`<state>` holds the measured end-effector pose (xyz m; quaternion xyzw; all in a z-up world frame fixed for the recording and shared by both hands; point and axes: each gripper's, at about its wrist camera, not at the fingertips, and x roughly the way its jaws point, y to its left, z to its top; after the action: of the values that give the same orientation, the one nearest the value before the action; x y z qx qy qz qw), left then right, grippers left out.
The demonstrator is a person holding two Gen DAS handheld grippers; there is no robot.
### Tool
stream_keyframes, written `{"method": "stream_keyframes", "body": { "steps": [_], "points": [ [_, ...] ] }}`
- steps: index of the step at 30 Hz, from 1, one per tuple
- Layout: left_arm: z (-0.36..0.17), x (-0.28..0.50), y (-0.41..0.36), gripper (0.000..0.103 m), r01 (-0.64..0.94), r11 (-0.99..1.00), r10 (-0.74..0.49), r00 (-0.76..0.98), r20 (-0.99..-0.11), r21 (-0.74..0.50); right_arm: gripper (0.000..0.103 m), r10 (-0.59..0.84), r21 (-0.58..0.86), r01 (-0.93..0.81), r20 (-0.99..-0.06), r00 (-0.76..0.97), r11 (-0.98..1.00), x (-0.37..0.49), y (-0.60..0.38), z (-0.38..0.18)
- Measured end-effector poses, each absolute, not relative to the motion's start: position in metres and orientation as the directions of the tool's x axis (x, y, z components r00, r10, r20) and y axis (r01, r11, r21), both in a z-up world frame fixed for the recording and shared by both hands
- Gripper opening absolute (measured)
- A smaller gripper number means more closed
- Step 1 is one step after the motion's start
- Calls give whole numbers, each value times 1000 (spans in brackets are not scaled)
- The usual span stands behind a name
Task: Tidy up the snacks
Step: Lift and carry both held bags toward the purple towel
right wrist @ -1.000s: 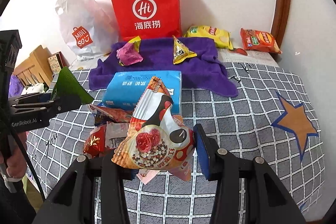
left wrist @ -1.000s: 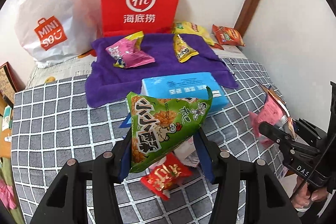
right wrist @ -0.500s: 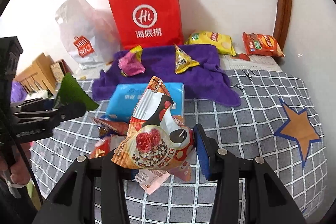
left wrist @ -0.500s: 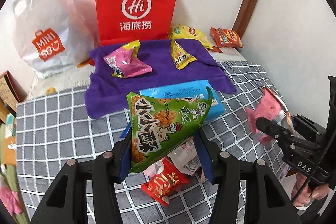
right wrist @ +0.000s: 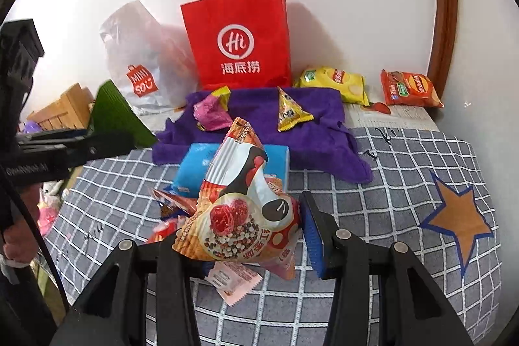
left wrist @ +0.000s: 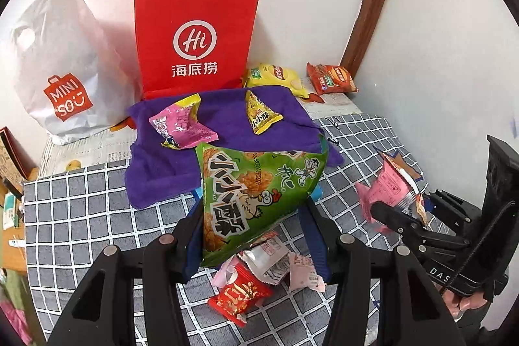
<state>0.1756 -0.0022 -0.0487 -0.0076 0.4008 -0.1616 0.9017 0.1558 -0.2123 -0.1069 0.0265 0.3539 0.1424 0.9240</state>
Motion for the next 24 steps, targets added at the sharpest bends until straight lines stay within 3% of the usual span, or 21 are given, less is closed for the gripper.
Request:
{"method": "stream_keyframes", "body": {
  "steps": [24],
  "points": [
    [-62, 231, 12, 52, 201, 966, -254, 635, -730, -161, 44, 256, 140, -221, -668, 699, 965, 230, -201, -104]
  ]
}}
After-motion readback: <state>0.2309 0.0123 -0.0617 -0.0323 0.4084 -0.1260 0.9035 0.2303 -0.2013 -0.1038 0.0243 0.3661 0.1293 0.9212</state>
